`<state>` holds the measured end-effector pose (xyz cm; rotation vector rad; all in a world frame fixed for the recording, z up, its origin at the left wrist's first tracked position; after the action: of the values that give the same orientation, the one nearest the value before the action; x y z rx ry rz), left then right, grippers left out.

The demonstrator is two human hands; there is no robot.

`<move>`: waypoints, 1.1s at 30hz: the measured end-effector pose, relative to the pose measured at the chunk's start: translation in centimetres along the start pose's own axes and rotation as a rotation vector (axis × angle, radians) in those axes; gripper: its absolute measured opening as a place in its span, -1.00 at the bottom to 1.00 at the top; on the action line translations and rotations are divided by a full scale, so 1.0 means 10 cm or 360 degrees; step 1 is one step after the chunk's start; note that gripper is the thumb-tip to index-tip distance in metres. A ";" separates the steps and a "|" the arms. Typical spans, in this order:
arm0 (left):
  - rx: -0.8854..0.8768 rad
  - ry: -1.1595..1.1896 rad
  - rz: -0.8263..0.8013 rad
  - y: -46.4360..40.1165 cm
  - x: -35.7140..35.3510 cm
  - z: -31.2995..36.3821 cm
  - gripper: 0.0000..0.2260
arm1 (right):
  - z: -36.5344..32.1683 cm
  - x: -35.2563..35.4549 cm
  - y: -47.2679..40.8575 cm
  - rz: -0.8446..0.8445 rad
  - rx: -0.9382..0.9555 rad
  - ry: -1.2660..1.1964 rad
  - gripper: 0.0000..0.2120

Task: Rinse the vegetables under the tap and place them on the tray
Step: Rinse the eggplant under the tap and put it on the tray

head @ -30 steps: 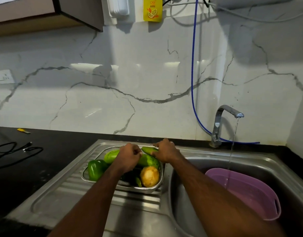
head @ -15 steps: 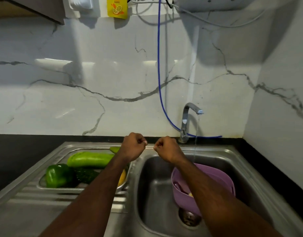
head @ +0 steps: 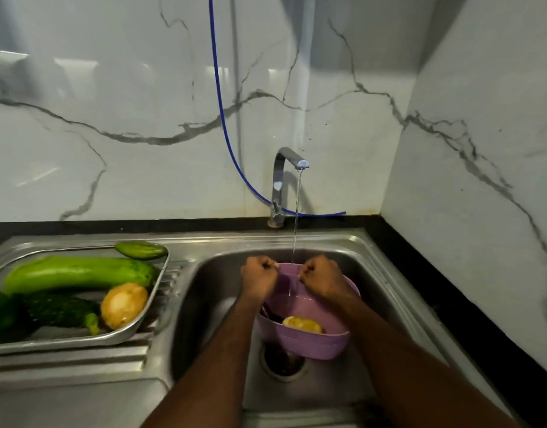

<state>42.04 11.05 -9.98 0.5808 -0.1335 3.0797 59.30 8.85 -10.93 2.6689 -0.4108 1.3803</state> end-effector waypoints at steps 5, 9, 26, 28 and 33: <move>0.0098 -0.0048 0.0063 -0.12 -0.16 -0.38 -0.84 | 0.01 -0.30 -0.09 -0.0256 0.0067 -0.0035 -0.91; 0.0134 0.0045 0.0114 -0.22 -0.15 -0.43 -0.84 | -0.15 -0.75 -0.01 -0.0920 0.0210 0.0030 -0.72; 0.0100 0.0449 0.0219 -0.32 -0.05 -0.26 -0.88 | -0.12 -0.54 -0.18 -0.0513 -0.0096 -0.0982 -0.89; 0.0177 0.0365 0.0058 -0.28 -0.11 -0.28 -0.87 | -0.07 -0.49 -0.25 -0.0459 -0.0208 -0.1213 -0.83; 0.0261 0.0409 -0.0392 -0.09 -0.28 -0.19 -0.89 | -0.06 -0.46 -0.31 -0.0405 -0.0419 -0.1700 -0.74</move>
<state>44.01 12.11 -12.68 0.1811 0.1800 2.9041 57.19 12.79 -14.28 2.8341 -0.2672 -0.2435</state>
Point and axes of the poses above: each hand's wrist, its own y-axis away from the middle knuckle, its own x-axis out of the back of the hand, z = x × y, the point moved 5 cm from there along -y, towards the middle knuckle, and after that the axes turned 1 degree about -x, right-handed, at the moved point
